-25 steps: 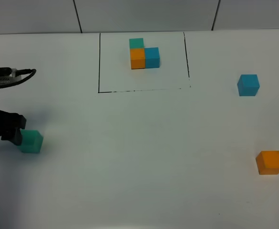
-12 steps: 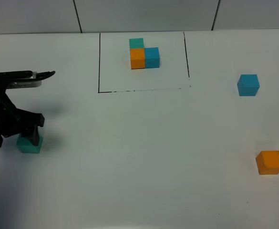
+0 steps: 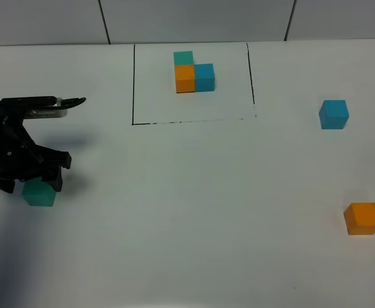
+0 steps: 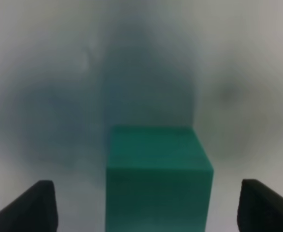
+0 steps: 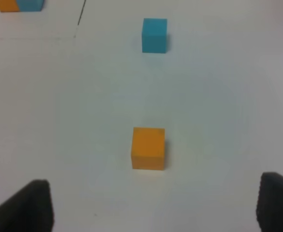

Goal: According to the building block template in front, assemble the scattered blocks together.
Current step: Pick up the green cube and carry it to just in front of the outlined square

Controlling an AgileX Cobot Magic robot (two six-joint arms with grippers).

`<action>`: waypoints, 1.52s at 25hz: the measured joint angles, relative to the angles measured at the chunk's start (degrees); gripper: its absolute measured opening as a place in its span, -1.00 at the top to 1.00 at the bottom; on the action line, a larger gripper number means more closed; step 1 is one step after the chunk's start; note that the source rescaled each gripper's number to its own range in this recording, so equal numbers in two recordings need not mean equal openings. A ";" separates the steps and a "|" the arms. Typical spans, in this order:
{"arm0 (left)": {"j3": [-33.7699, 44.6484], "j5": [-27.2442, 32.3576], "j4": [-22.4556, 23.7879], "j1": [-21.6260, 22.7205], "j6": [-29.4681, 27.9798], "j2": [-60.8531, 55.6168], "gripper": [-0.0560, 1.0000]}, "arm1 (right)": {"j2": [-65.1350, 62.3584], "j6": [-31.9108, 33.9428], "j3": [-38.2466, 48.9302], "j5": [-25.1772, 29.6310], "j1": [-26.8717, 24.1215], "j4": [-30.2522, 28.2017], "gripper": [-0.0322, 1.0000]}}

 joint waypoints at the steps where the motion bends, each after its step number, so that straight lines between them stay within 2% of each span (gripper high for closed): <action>1: 0.00 -0.08 0.00 0.00 0.00 0.59 -0.41 | 0.00 0.00 0.00 0.00 0.00 0.00 -0.51; 6: 0.00 -0.96 0.00 0.00 0.00 3.62 -0.41 | 0.00 0.00 0.00 0.00 0.00 0.00 -0.51; 8: 0.00 -1.23 0.00 0.00 0.00 4.05 -0.34 | 0.00 0.00 0.00 0.00 0.00 0.00 -0.51; 10: 0.00 -1.28 0.07 0.00 0.00 4.05 -0.08 | 0.00 0.00 0.00 0.00 0.00 0.00 -0.51; 12: 0.00 -1.07 0.11 0.00 0.00 4.05 0.36 | 0.00 0.00 0.00 0.00 0.00 0.00 -0.51; 13: 0.00 -0.95 0.18 0.00 0.00 4.05 0.68 | 0.00 0.00 0.00 0.00 0.00 0.00 -0.51; 14: 0.00 -0.89 0.18 0.00 0.00 4.05 0.89 | 0.00 0.00 0.00 0.00 0.00 0.00 -0.51; 17: 0.00 -0.25 0.18 0.00 0.65 4.05 0.87 | 0.00 0.00 0.00 0.00 0.00 0.00 -0.51; 20: 0.00 0.18 -0.10 0.00 4.00 4.05 0.87 | 0.00 0.00 0.00 0.00 0.00 0.00 -0.51; 24: 0.00 0.41 -0.30 -1.63 12.61 4.05 0.87 | 0.00 0.00 0.00 0.00 0.00 0.00 -0.51; 27: -1.25 -0.03 -0.41 -4.84 17.78 4.10 0.87 | 0.00 0.00 0.00 0.00 0.00 0.00 -0.50; 30: -6.62 2.27 -0.47 -9.13 21.19 5.06 0.87 | 0.00 0.00 0.00 0.00 0.00 0.00 -0.50; 33: -15.19 7.63 0.02 -13.52 24.18 7.21 0.87 | 0.00 0.00 0.00 0.00 0.00 0.00 -0.50; 38: -31.61 17.59 3.69 -20.54 28.13 13.93 0.87 | 0.00 0.00 0.00 0.00 0.00 0.00 -0.50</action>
